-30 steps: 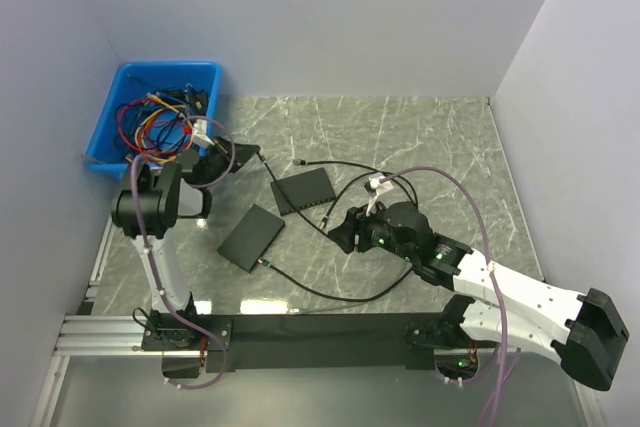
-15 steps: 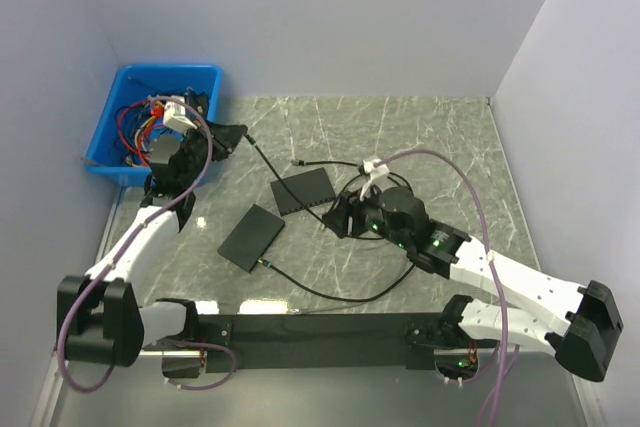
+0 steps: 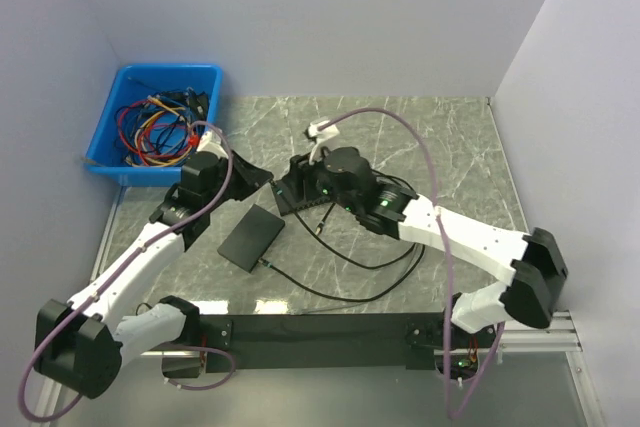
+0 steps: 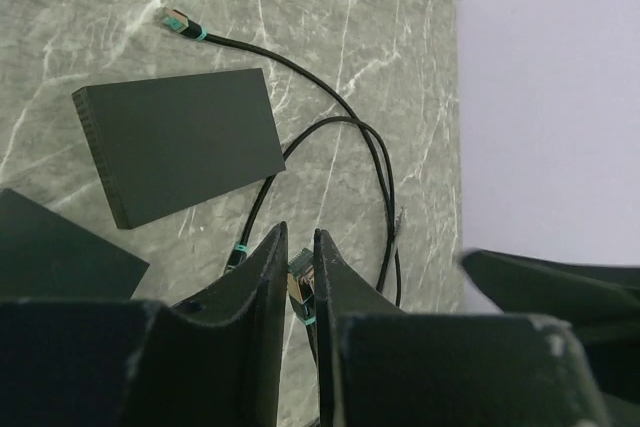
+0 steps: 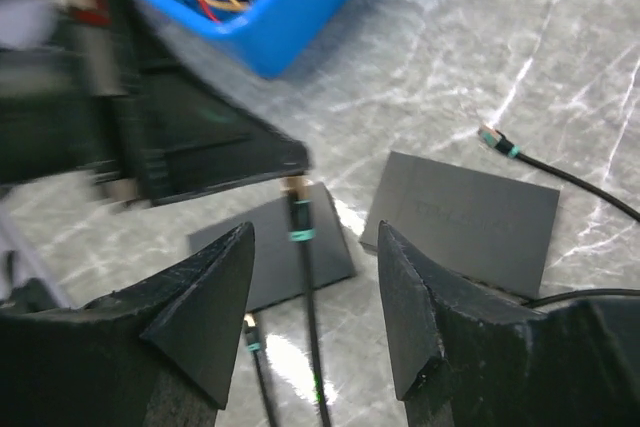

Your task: Insert the plug into the switch port

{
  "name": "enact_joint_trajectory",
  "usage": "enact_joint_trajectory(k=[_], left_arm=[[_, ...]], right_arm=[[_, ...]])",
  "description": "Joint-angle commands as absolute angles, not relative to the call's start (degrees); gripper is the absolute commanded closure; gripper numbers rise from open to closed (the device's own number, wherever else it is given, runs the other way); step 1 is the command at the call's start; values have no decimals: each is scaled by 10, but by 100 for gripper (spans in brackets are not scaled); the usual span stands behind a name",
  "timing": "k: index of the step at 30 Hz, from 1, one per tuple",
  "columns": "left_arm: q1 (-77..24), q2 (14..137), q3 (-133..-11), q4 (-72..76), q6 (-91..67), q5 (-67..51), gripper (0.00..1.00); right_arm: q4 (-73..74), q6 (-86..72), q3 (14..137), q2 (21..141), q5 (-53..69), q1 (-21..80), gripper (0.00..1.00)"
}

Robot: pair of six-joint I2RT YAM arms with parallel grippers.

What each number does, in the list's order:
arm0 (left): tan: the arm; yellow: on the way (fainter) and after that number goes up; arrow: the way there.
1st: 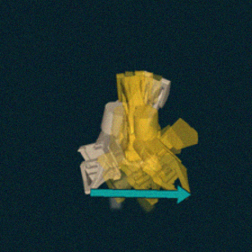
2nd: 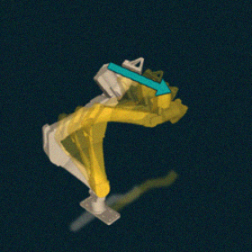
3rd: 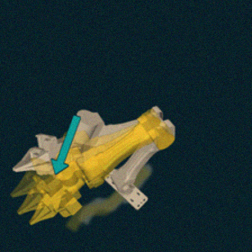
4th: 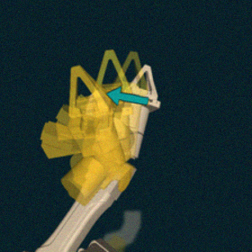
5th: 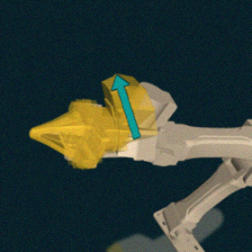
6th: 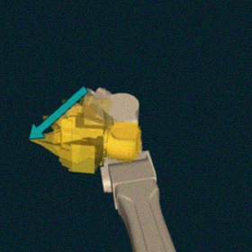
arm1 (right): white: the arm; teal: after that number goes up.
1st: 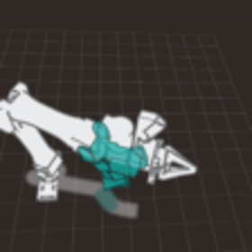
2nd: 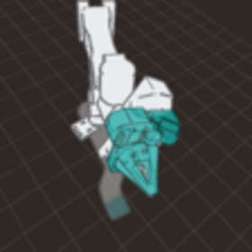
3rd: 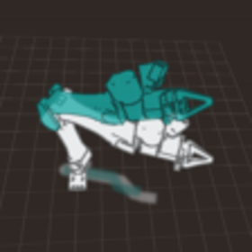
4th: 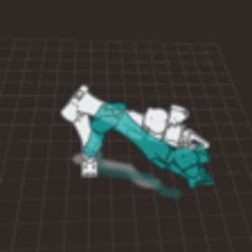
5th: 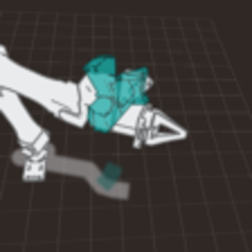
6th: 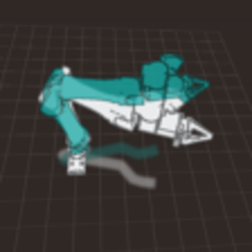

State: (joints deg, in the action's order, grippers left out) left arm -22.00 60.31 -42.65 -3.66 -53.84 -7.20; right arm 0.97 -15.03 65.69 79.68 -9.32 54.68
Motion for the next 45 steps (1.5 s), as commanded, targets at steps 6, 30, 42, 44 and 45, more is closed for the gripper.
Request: enact_joint_trajectory(k=[6, 30, 42, 44, 45], left_arm=[[-221, 563, -443, -76, -533, -73, 100], [-221, 566, -430, -59, -533, -91, 100], [-221, 571, -430, -54, -529, -110, 100], [-221, 574, -432, -54, -523, -114, 100], [-221, 573, -430, -54, -520, -115, 100]], right_arm=[[40, -107, 711, 867, -157, 587, 47], [39, -120, 748, 932, -151, 601, 65], [26, -128, 733, 926, -169, 603, 97], [18, -132, 727, 924, -169, 602, 100], [18, -132, 727, 925, -168, 603, 100]])
